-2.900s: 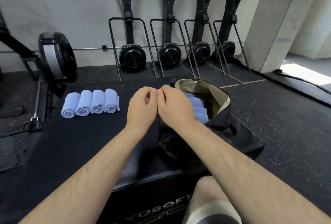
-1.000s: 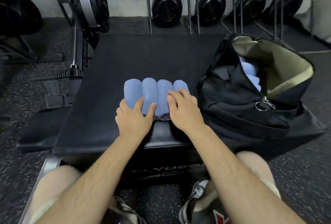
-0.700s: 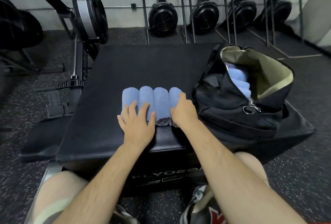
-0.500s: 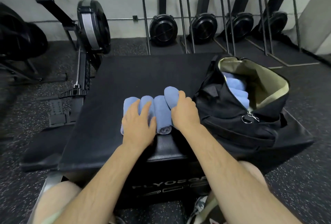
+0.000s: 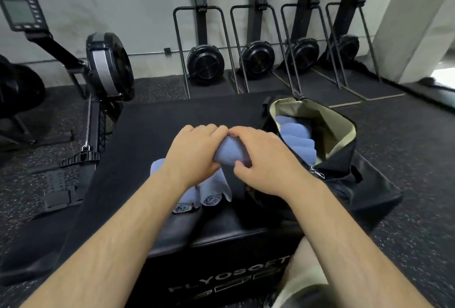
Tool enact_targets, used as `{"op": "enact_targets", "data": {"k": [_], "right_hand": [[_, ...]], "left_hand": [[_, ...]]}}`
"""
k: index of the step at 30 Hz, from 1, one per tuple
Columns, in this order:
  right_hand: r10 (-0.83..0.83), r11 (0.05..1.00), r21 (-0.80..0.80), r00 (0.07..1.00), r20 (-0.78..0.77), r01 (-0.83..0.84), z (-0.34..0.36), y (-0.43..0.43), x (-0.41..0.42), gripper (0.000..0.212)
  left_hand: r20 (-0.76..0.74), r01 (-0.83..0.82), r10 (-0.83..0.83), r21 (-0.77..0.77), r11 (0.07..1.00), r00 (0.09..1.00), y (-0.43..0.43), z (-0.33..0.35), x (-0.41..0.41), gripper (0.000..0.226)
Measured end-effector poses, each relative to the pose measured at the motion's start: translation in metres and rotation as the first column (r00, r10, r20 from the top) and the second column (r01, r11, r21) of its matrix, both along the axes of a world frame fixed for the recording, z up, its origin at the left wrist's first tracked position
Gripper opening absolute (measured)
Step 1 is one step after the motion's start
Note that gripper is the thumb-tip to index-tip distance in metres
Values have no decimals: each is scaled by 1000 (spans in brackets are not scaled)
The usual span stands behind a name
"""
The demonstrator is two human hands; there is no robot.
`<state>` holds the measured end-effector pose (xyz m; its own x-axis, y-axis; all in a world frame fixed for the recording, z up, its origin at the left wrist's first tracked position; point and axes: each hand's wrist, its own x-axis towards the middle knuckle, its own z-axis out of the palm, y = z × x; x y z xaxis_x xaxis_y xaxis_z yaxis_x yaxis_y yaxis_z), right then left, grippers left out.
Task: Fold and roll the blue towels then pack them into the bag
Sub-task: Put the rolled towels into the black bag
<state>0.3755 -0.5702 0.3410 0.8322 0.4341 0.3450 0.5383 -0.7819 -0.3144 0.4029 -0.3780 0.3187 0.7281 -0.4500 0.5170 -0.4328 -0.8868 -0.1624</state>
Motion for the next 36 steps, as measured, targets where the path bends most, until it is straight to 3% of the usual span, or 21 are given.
{"op": "enact_targets", "data": {"k": [3, 6, 10, 14, 16, 18, 20, 23, 26, 29, 33, 36], "right_hand": [[-101, 982, -149, 991, 92, 114, 11, -13, -1, 45], [-168, 962, -207, 983, 68, 179, 18, -34, 4, 36], [-183, 939, -279, 978, 97, 203, 18, -60, 9, 53], [-203, 930, -290, 974, 103, 224, 24, -80, 14, 65], [-214, 931, -277, 970, 110, 237, 28, -92, 21, 65], [-271, 927, -240, 957, 102, 288, 33, -104, 32, 63], [-358, 911, -196, 932, 62, 363, 37, -115, 48, 56], [-437, 896, -115, 898, -52, 430, 38, -122, 77, 47], [-413, 911, -52, 894, -177, 410, 34, -120, 105, 47], [-453, 891, -156, 856, -251, 426, 17, -114, 129, 49], [-597, 786, -416, 738, -316, 457, -21, -105, 159, 62], [-600, 754, -484, 765, -233, 444, -43, -101, 183, 61]], "left_hand": [[80, 53, -53, 1, 999, 995, -29, 9, 2, 43], [98, 93, -93, 4, 996, 991, -53, 14, 6, 39], [-95, 148, -162, -140, 979, 982, -72, 20, 11, 32], [-69, 194, -213, -213, 958, 975, -96, 24, 22, 30], [-110, 180, -242, -397, 900, 964, -106, 21, 27, 45], [-168, 91, -249, -626, 775, 954, -115, 15, 31, 62], [-291, -75, -193, -708, 702, 937, -128, 10, 35, 59], [-548, -303, -119, -615, 728, 828, -146, 3, 48, 42], [-668, -339, -73, -466, 817, 741, -154, 0, 65, 35], [-590, -276, -91, -502, 820, 803, -154, -2, 80, 35], [-485, -265, -65, -580, 770, 872, -147, -1, 84, 21], [-447, -226, -90, -604, 764, 890, -144, -4, 83, 37]]}}
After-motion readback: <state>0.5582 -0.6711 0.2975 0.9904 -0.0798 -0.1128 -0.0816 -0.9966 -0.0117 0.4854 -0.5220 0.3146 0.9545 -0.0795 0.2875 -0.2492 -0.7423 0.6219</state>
